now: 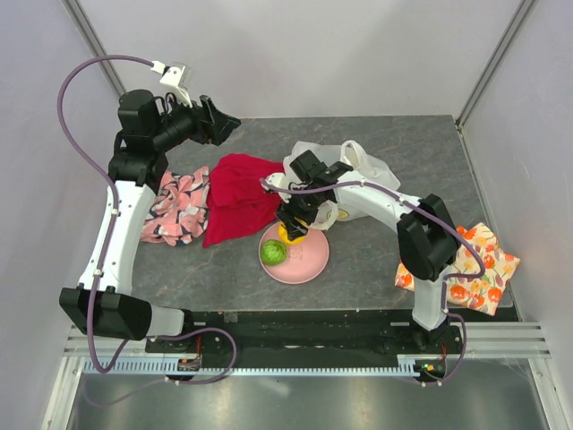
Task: Take the fake fruits out of the plastic bag
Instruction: Place the fake fruit on the plate.
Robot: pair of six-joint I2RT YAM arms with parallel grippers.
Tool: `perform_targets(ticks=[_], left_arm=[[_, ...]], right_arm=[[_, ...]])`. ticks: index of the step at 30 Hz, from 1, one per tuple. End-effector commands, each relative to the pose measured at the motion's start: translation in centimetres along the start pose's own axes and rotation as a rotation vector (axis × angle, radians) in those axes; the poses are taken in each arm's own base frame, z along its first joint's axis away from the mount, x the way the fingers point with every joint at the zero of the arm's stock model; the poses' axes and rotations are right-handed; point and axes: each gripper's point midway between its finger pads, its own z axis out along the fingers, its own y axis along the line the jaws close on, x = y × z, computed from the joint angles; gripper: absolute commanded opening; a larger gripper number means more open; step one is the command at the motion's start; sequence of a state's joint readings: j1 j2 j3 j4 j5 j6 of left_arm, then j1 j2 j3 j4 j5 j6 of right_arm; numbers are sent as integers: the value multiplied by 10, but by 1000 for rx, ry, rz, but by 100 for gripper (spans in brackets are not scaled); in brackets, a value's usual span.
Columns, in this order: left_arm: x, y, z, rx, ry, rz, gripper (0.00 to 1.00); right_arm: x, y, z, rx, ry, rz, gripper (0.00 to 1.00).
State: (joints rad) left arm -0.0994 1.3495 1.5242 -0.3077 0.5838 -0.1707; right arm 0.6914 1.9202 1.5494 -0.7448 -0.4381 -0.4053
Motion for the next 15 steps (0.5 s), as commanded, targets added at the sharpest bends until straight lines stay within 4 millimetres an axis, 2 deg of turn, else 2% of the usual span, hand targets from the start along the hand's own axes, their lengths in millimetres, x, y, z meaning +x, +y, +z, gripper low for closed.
perform_targets(ticks=[1, 5, 8, 9, 11, 13, 14, 15], left_arm=[[-13, -1, 2, 19, -25, 35, 78], [-11, 0, 3, 20, -21, 33, 78], [-11, 0, 4, 22, -21, 31, 78], [-9, 0, 4, 25, -16, 29, 78], [-10, -1, 4, 30, -18, 30, 78], [-8, -3, 4, 40, -13, 31, 78], [-7, -3, 4, 42, -11, 29, 78], [-7, -3, 4, 48, -10, 30, 79]], right_arm=[[-20, -9, 16, 10, -31, -10, 42], [-21, -18, 26, 25, -18, 2, 44], [-19, -22, 34, 35, -1, 15, 50], [-17, -23, 38, 36, 6, 25, 59], [-19, -21, 36, 35, 5, 24, 68], [-27, -15, 19, 32, -19, 7, 81], [-30, -12, 11, 27, -26, 0, 98], [-37, 0, -9, 10, -41, -11, 98]])
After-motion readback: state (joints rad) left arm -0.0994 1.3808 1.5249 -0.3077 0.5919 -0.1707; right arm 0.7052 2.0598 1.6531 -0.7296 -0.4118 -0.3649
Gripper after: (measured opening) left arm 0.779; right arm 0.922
